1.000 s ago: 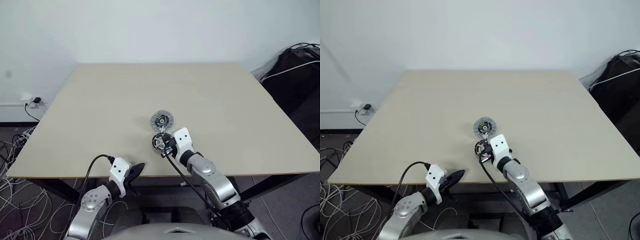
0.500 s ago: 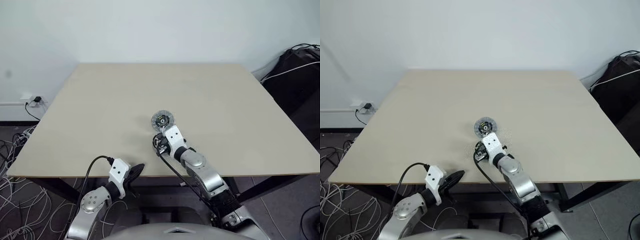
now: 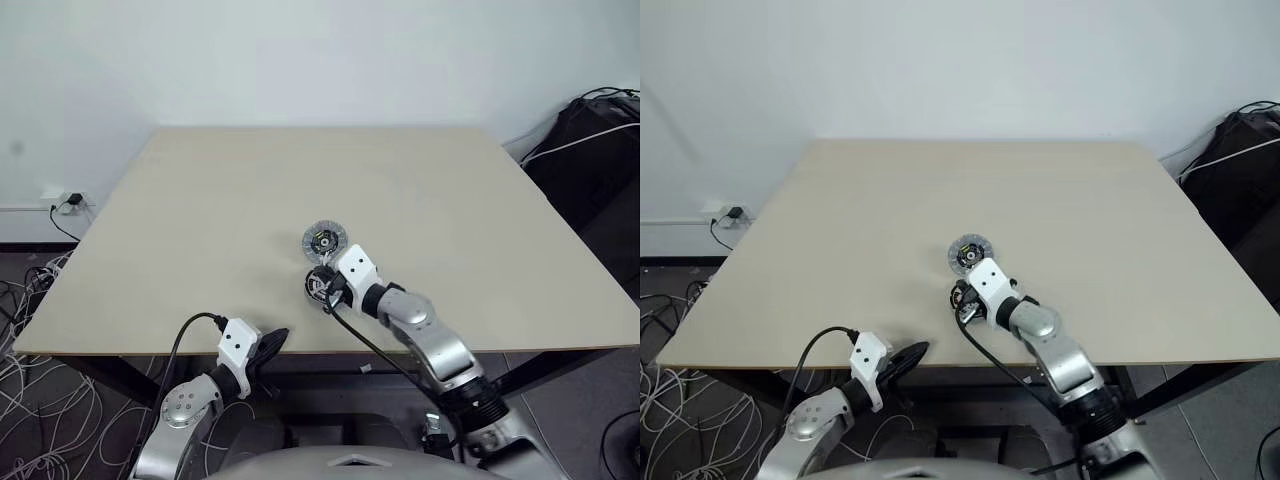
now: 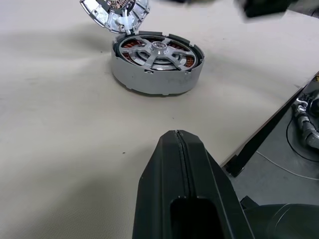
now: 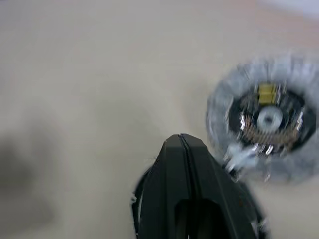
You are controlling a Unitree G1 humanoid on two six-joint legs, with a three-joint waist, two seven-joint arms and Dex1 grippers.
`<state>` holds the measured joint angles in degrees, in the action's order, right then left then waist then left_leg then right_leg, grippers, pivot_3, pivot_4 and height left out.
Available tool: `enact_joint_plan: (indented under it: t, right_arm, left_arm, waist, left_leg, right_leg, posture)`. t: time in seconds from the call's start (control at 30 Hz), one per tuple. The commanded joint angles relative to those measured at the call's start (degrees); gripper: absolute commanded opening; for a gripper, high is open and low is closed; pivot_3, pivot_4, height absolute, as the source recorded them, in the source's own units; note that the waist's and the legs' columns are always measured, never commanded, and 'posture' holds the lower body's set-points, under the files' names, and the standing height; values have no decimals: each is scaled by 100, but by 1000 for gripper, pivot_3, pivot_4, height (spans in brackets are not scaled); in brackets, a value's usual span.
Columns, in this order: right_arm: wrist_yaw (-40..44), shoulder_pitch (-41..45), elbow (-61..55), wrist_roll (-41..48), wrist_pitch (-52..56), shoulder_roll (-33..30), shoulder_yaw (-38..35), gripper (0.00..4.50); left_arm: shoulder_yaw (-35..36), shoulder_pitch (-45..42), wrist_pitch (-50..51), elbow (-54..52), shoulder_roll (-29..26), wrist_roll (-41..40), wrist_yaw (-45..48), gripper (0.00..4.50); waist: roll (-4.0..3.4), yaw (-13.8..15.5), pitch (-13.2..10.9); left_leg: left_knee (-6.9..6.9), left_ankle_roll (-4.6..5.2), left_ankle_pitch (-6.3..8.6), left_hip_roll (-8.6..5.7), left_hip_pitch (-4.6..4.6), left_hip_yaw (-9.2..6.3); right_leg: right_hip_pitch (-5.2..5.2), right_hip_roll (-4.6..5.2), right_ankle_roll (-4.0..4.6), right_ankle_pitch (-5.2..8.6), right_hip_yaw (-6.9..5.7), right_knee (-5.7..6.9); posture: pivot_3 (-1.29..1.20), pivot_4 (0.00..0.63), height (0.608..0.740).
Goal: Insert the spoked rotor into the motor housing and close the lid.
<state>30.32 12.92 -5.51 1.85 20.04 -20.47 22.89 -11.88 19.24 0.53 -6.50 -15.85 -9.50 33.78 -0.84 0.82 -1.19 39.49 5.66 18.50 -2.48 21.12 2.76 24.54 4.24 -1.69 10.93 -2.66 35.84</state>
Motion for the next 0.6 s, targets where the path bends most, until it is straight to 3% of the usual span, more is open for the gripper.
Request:
enact_joint_plan:
  t: [0.03, 0.1, 0.37, 0.6]
  right_arm:
    - [614, 270, -274, -413, -169, -464, 337, 179]
    - [937, 421, -282, -597, -251, -736, 511, 575]
    - [1622, 951, 135, -1341, -837, -1196, 926, 3192]
    - [2318, 1318, 522, -1660, -1194, -1373, 1124, 3192]
  left_arm:
    - [-18, -105, -142, -29, 43, -17, 16, 0]
    - [-24, -118, -158, -4, 50, -16, 19, 0]
    - [-28, -99, -251, 64, 103, -5, -25, 0]
    - [-31, -85, -315, 104, 157, 14, -74, 0]
  waist:
    - [2, 9, 1]
    - [2, 13, 1]
    - [8, 40, 0]
    - [10, 76, 1]
  left_leg:
    - [1, 0, 0, 0, 0, -1]
    - [3, 0, 0, 0, 0, -2]
    - [7, 1, 0, 0, 1, -2]
    - [10, 2, 1, -1, 3, -2]
  right_leg:
    - [-1, 0, 0, 0, -2, 0]
    - [-1, 1, 0, 0, -3, 1]
    - [-3, 2, 0, 0, -4, 0]
    - [-2, 4, 1, -1, -3, 0]
  posture:
    - [0, 0, 740]
    - [0, 0, 740]
    - [0, 0, 740]
    - [0, 0, 740]
